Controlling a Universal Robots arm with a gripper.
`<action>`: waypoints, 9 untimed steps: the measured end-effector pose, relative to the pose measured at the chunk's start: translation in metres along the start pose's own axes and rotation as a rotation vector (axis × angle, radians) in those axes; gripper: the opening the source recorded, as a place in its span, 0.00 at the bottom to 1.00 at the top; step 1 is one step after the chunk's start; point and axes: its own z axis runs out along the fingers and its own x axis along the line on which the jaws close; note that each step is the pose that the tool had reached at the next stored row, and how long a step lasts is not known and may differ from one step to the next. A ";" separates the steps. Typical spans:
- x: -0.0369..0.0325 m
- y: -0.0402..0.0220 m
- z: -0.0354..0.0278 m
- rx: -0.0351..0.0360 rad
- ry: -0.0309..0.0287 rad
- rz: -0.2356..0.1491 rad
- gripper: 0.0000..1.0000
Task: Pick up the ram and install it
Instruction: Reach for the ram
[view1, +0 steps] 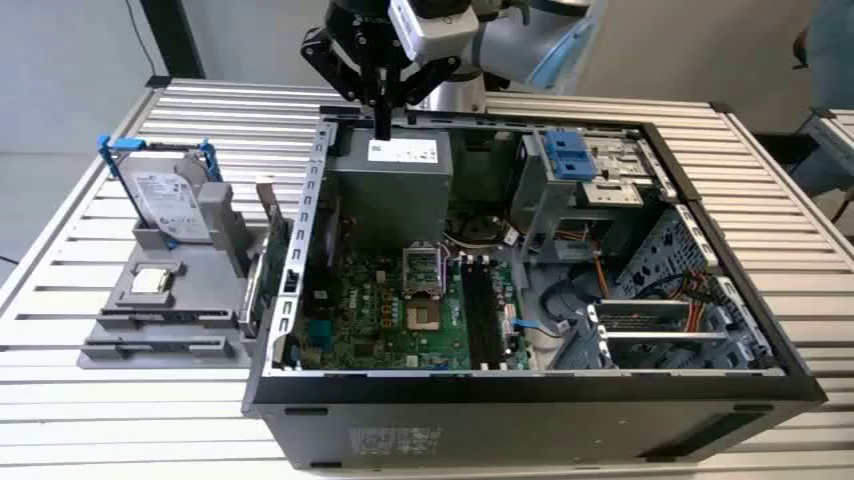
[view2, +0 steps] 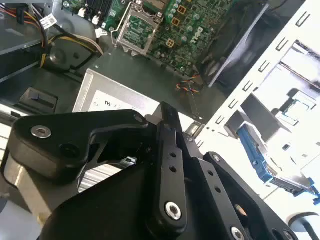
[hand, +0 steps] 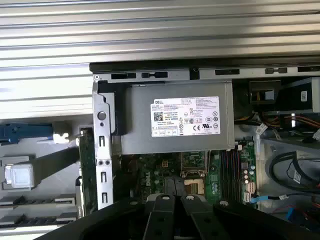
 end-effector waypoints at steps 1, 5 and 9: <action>0.0000 0.0000 0.0000 0.0000 0.0000 0.000 0.00; 0.0000 0.0000 0.0000 0.0000 -0.0001 0.000 0.00; 0.0000 0.0000 0.0000 0.0000 0.0000 0.000 0.00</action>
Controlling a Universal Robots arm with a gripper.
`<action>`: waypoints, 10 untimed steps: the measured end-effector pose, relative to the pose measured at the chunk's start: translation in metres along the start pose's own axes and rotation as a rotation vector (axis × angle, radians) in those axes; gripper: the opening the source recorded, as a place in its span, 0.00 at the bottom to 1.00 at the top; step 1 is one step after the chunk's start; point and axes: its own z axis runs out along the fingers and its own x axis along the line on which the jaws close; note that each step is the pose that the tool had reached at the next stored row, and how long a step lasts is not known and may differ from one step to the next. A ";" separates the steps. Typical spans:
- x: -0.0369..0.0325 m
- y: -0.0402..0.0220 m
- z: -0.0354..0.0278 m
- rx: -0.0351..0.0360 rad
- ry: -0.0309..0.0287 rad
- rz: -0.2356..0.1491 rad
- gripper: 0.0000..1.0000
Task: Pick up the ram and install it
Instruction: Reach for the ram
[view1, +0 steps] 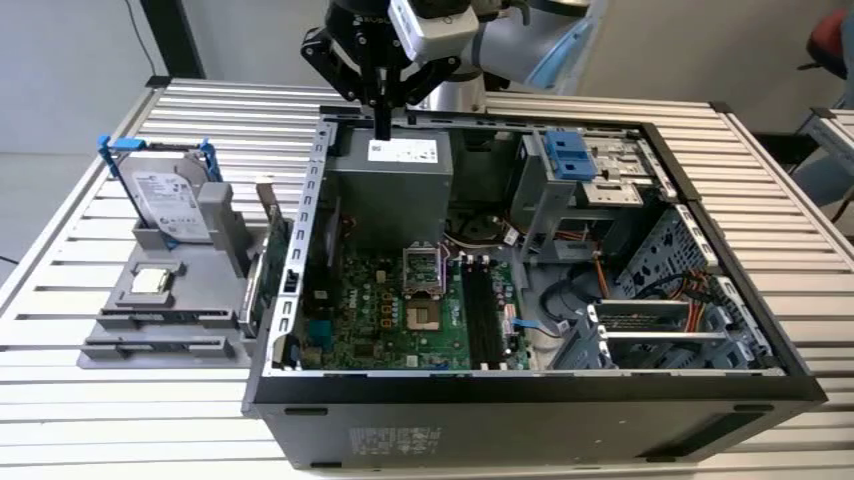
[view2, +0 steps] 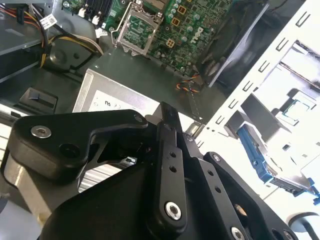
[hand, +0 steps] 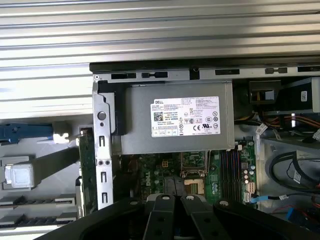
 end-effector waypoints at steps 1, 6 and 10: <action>0.0000 0.0000 0.0000 0.0000 0.0000 0.000 0.00; 0.0030 -0.0003 0.0001 0.0000 0.0000 0.000 0.00; 0.0088 -0.0008 0.0000 0.0000 0.0000 -0.001 0.00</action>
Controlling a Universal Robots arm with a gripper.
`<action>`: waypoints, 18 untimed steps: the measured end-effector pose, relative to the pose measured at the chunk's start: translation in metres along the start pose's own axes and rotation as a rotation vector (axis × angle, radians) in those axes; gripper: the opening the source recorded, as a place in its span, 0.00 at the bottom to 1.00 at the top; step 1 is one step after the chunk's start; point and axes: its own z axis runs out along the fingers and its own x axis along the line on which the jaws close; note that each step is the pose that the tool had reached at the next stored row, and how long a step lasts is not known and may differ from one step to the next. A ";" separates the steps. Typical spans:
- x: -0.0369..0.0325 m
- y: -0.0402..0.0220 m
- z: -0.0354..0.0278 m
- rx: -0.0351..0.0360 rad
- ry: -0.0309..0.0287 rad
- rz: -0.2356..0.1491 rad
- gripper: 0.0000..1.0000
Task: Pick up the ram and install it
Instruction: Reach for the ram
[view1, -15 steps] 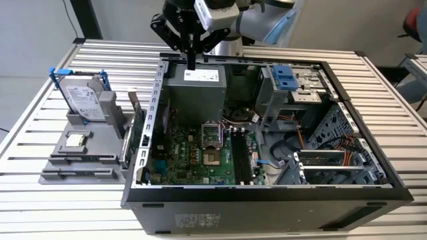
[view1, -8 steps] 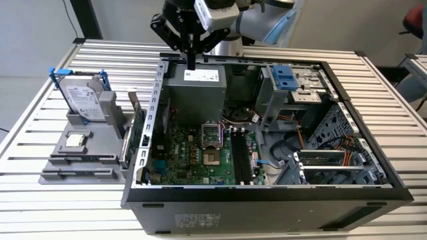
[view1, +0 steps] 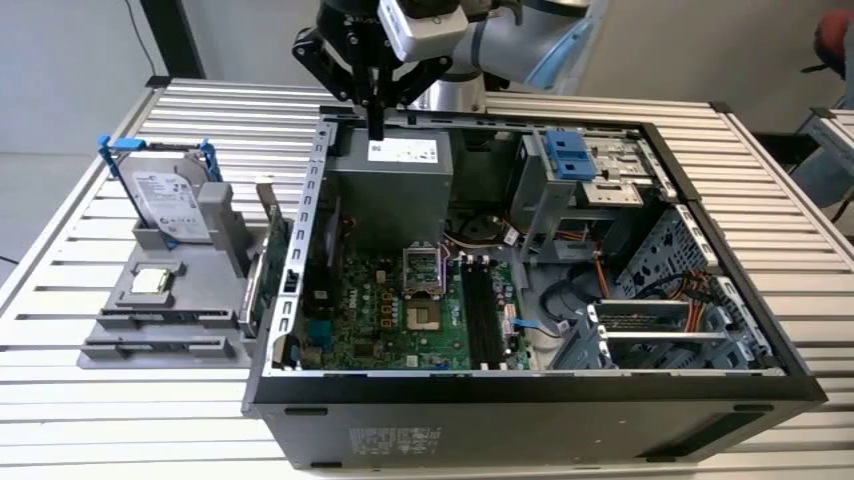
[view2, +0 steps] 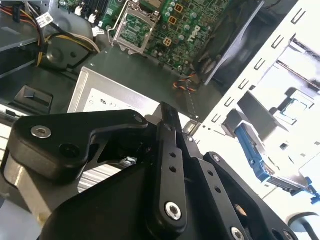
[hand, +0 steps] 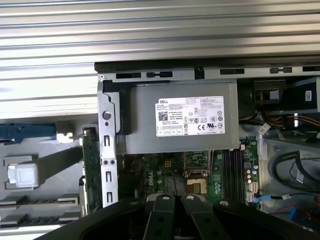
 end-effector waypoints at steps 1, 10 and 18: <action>0.0019 -0.0001 0.0000 0.0000 0.0000 -0.001 0.00; 0.0147 -0.0010 -0.0003 -0.0003 0.0004 -0.010 0.00; 0.0222 -0.0015 -0.0005 -0.0003 0.0005 -0.011 0.00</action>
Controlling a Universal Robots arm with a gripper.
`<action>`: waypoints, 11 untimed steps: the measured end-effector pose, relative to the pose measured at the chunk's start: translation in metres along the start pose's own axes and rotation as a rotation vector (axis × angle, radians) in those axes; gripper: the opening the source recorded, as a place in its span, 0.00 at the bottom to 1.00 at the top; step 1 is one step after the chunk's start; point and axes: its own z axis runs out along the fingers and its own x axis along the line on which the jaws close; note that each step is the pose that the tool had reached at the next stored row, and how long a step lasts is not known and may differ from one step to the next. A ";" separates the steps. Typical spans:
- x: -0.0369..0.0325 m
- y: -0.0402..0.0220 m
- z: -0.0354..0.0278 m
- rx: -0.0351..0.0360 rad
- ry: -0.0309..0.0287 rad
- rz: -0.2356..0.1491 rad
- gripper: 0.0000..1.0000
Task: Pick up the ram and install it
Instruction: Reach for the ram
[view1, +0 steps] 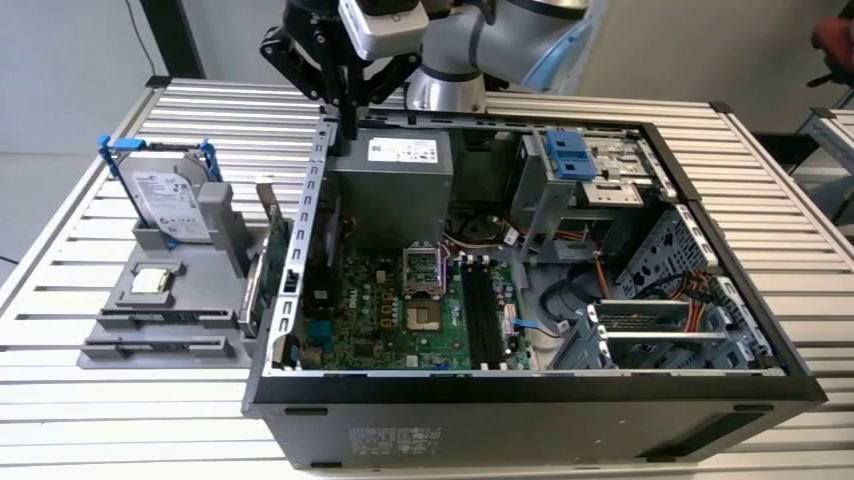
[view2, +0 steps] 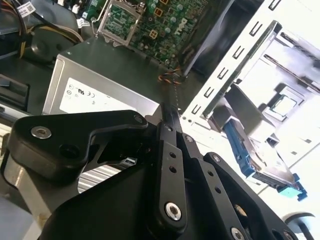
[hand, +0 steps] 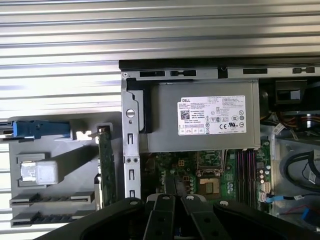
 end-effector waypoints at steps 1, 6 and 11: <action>0.0012 -0.0001 -0.0001 0.0001 0.0001 0.000 0.00; 0.0084 -0.0005 -0.0002 0.0000 0.0002 -0.002 0.00; 0.0167 -0.0010 -0.0004 0.0000 0.0003 -0.005 0.00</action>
